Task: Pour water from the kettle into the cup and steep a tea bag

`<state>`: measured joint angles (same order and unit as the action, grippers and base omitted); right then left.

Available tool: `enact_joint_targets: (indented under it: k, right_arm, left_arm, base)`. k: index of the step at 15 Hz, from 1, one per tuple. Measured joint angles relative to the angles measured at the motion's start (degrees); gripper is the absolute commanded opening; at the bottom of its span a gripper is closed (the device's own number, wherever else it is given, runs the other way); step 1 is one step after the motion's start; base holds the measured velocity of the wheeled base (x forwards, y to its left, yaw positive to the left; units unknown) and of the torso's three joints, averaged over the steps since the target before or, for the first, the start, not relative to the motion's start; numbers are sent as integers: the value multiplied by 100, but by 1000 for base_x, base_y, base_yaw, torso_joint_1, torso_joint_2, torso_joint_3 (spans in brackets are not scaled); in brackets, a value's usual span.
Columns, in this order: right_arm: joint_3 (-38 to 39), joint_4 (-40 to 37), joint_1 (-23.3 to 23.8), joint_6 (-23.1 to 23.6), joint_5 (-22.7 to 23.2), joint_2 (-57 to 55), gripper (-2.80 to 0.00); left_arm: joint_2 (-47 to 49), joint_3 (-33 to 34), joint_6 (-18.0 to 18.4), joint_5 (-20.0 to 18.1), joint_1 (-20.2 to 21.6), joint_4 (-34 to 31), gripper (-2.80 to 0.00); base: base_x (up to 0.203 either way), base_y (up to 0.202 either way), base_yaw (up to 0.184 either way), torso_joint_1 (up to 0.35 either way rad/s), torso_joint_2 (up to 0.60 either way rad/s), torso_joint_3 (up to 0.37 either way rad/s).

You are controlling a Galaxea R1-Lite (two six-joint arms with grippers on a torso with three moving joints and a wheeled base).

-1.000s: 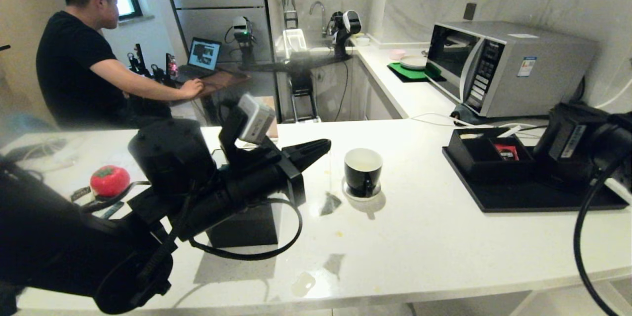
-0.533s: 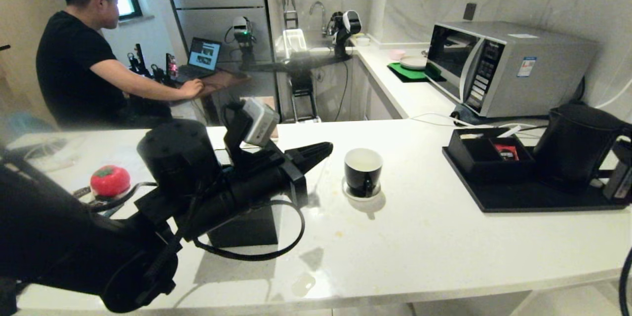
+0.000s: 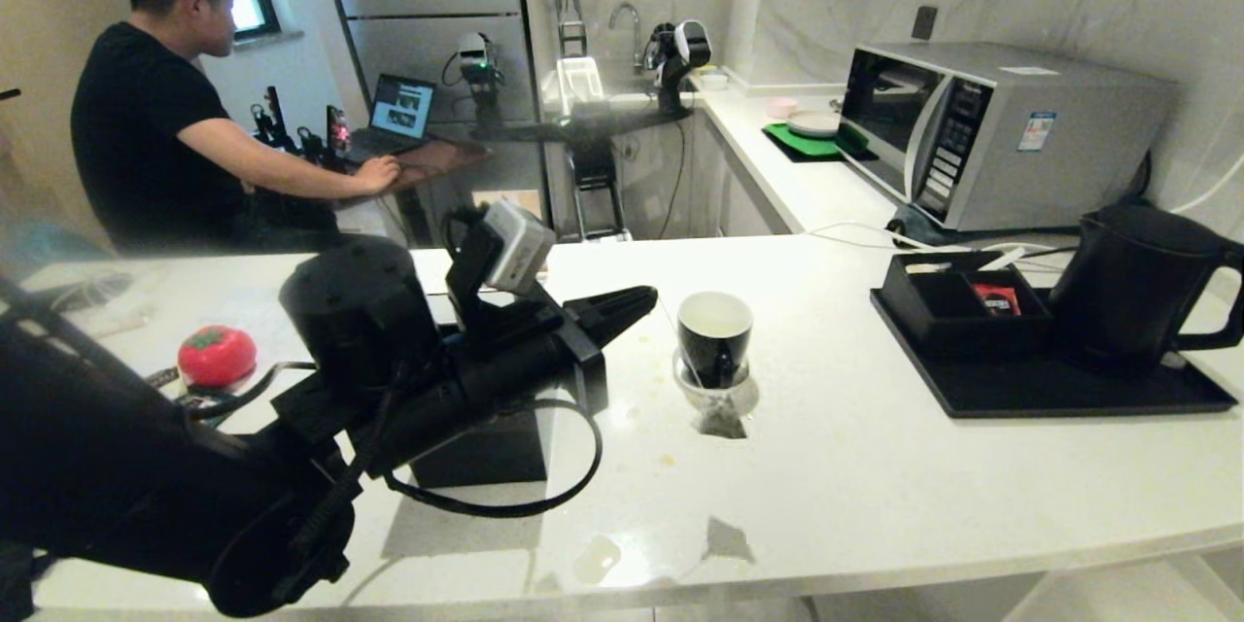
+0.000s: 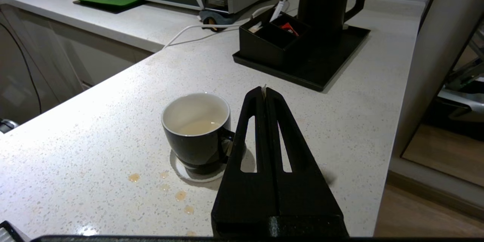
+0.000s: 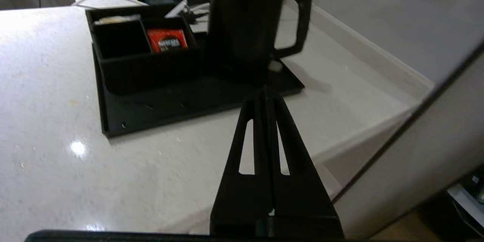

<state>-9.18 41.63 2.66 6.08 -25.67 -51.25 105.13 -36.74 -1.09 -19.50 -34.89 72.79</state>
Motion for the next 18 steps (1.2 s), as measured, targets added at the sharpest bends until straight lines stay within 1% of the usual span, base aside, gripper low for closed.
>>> enact_joint_targets:
  k: [2,4,5,8,9,10,12,14,18]
  right_arm:
    - [348,-30,67,6,188,407,-280]
    - [590,-133,84,63,530,825,-280]
    - [656,-270,84,81,791,1049,-280]
    - [776,-913,73,96,1801,1835,-280]
    - [819,-1225,69,104,2077,2123,-280]
    - [851,-1533,67,107,2257,2387,-280]
    - [891,-2220,34,95,2407,2883,-280]
    - [907,-2744,-84,78,2495,3289,-280]
    - [913,-3868,-264,88,2537,4153,-280]
  left_arm:
    - [-4,0,-1,7,2,-2,-280]
    - [-15,0,-3,9,5,0,-280]
    - [-23,0,-3,10,5,0,-280]
    - [-39,1,-2,9,2,0,-280]
    - [-48,1,-3,10,0,-1,-280]
    - [-58,4,-3,7,2,-2,-280]
    - [-80,26,-1,11,5,-2,-280]
    - [-95,56,-1,9,5,-2,-280]
    - [-102,78,-3,9,6,0,-280]
  base:
    - [0,0,0,0,0,0]
    - [0,0,0,0,0,0]
    - [0,0,0,0,0,0]
    - [0,0,0,0,0,0]
    - [0,0,0,0,0,0]
    - [0,0,0,0,0,0]
    - [0,0,0,0,0,0]
    - [0,0,0,0,0,0]
    - [0,0,0,0,0,0]
